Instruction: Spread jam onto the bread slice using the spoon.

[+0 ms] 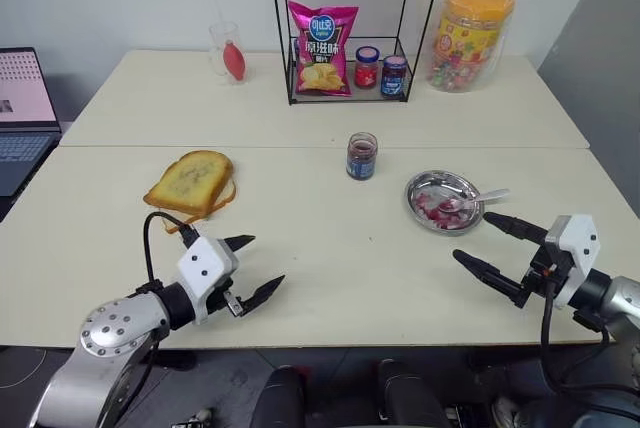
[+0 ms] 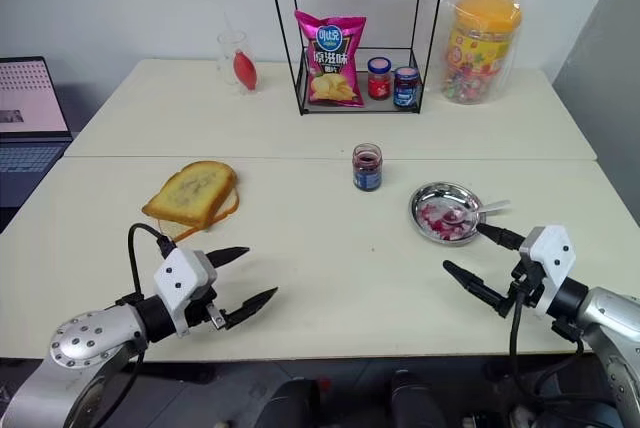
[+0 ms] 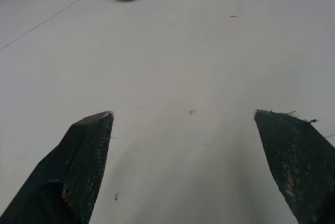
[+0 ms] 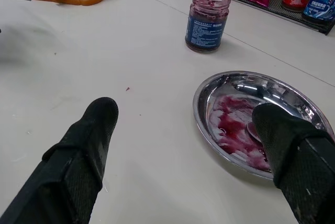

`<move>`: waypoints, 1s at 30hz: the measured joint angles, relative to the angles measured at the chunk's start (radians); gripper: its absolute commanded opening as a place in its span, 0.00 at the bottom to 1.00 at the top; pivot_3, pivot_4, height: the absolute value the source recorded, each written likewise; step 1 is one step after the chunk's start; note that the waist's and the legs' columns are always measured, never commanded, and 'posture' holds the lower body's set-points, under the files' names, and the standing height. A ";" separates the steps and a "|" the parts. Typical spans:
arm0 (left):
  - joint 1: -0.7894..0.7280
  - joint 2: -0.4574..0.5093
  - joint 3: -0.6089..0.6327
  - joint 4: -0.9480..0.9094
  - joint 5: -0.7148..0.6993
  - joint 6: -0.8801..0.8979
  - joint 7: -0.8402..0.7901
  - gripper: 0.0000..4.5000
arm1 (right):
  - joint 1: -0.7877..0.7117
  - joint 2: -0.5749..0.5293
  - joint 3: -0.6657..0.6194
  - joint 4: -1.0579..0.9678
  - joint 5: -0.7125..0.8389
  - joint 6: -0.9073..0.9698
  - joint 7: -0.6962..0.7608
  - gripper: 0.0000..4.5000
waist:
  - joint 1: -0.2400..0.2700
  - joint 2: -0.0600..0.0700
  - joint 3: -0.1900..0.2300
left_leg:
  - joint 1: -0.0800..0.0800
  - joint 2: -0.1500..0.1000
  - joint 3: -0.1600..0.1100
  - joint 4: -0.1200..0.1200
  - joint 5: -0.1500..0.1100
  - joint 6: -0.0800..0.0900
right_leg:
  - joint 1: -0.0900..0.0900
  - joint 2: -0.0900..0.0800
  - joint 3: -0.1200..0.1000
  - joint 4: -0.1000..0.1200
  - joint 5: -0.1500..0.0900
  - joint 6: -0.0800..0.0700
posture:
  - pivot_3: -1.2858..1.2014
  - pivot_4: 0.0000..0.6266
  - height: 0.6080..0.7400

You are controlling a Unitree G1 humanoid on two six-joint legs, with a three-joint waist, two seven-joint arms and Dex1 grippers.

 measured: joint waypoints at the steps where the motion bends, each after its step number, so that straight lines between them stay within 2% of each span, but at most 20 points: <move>1: 0.000 0.000 -0.001 0.000 0.000 0.000 0.000 1.00 | 0.000 0.000 0.000 0.000 0.000 0.000 0.000 1.00 | 0.000 0.000 0.000 | 0.000 0.000 0.000 0.000 0.000 0.000 | 0.000 0.000 0.000 0.000 0.000 0.000 | 0.52 0.24 1.00; 11: -0.028 -0.017 -0.013 0.002 0.057 -0.012 0.029 1.00 | -0.020 0.008 0.038 0.003 -0.011 -0.023 0.016 1.00 | 0.000 0.000 0.000 | 0.000 0.000 0.000 0.000 0.000 0.000 | 0.000 0.000 0.000 0.000 0.000 0.000 | 0.52 0.24 1.00; 16: -0.024 -0.070 0.015 0.007 -0.032 -0.043 -0.006 1.00 | -0.039 0.032 0.060 0.044 -0.043 -0.064 0.019 1.00 | 0.000 0.000 0.000 | 0.000 0.000 0.000 0.000 0.000 0.000 | 0.000 0.000 0.000 0.000 0.000 0.000 | 0.52 0.24 1.00; 19: -0.028 -0.079 0.052 0.042 -0.033 -0.069 0.012 1.00 | -0.051 0.041 0.066 0.055 -0.046 -0.080 0.019 1.00 | 0.000 0.000 0.000 | 0.000 0.000 0.000 0.000 0.000 0.000 | 0.000 0.000 0.000 0.001 0.000 0.000 | 0.52 0.24 1.00; 23: -0.126 -0.185 0.162 0.157 -0.019 -0.081 0.182 1.00 | -0.097 0.073 0.129 0.046 -0.045 -0.082 0.014 1.00 | 0.000 0.000 0.000 | 0.000 0.000 -0.002 0.001 0.000 0.000 | 0.000 0.001 -0.001 0.001 0.001 0.002 | 0.52 0.24 1.00; 25: -0.181 -0.197 0.227 0.200 -0.040 -0.041 0.250 1.00 | -0.121 0.073 0.147 0.032 -0.046 -0.079 0.010 1.00 | 0.000 -0.001 0.000 | 0.000 0.000 -0.001 0.001 0.000 0.000 | 0.001 0.000 -0.001 0.000 0.004 0.007 | 0.52 0.24 1.00; 30: -0.321 -0.219 0.319 0.354 -0.117 0.067 0.346 1.00 | -0.183 0.068 0.188 0.015 -0.042 -0.017 -0.004 1.00 | 0.000 -0.002 0.000 | 0.000 0.000 -0.003 0.001 0.000 0.000 | 0.001 0.001 -0.003 0.001 0.004 0.007 | 0.52 0.24 1.00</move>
